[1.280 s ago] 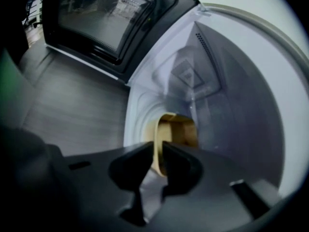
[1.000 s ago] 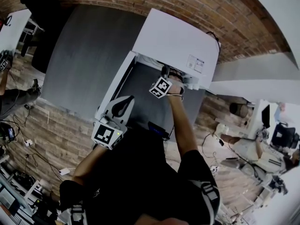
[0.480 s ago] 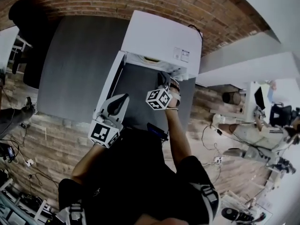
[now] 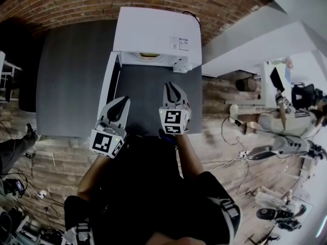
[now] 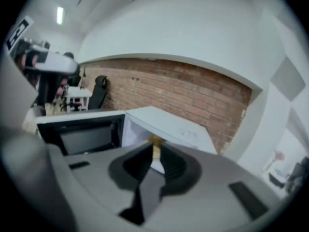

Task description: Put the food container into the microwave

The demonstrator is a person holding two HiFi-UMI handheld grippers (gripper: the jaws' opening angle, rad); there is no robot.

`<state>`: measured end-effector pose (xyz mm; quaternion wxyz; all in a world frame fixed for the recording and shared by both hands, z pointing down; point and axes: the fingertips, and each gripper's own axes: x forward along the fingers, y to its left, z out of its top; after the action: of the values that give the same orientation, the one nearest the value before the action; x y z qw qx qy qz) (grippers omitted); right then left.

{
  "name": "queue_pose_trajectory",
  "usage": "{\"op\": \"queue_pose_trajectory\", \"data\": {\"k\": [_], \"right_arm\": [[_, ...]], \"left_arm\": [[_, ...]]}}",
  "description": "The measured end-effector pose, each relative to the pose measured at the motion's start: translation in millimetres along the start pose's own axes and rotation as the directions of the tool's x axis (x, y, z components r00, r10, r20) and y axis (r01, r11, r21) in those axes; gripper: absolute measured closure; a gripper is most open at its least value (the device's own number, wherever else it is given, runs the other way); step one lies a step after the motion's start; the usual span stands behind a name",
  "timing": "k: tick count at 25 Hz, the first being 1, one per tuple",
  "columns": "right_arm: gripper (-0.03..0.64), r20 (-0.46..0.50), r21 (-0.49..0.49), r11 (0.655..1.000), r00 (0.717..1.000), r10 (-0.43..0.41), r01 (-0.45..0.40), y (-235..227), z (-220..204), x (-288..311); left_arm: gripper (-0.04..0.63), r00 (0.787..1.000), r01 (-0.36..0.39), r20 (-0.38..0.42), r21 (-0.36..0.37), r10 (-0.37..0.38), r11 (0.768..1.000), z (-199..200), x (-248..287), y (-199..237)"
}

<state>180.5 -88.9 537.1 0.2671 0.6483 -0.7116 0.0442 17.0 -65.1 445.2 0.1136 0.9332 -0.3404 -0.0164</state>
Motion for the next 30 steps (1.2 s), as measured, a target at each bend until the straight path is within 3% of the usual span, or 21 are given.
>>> {"op": "queue_pose_trajectory", "data": {"k": [5,11,15,30], "right_arm": [[0.563,0.035,0.194,0.981,0.999,0.008,-0.014,3.9,-3.0,-43.0],[0.578,0.066,0.301,0.952,0.997,0.034,-0.052,17.7,-9.0,-81.2],[0.584,0.083,0.334,0.939,0.994,0.064,-0.089,28.2,-7.5,-92.7],[0.584,0.101,0.341,0.936,0.993,0.06,-0.091,31.9,-6.8,-102.4]], "left_arm": [[0.56,1.0,0.003,-0.001,0.008,-0.003,1.0,-4.6,-1.4,-5.3],[0.56,1.0,0.006,-0.01,0.013,-0.006,1.0,-12.3,-4.4,-13.6],[0.56,1.0,0.004,-0.014,0.013,-0.004,1.0,-15.9,-3.0,-15.2],[0.56,1.0,0.022,-0.008,0.024,-0.022,0.999,-15.4,3.1,-26.0]]}}
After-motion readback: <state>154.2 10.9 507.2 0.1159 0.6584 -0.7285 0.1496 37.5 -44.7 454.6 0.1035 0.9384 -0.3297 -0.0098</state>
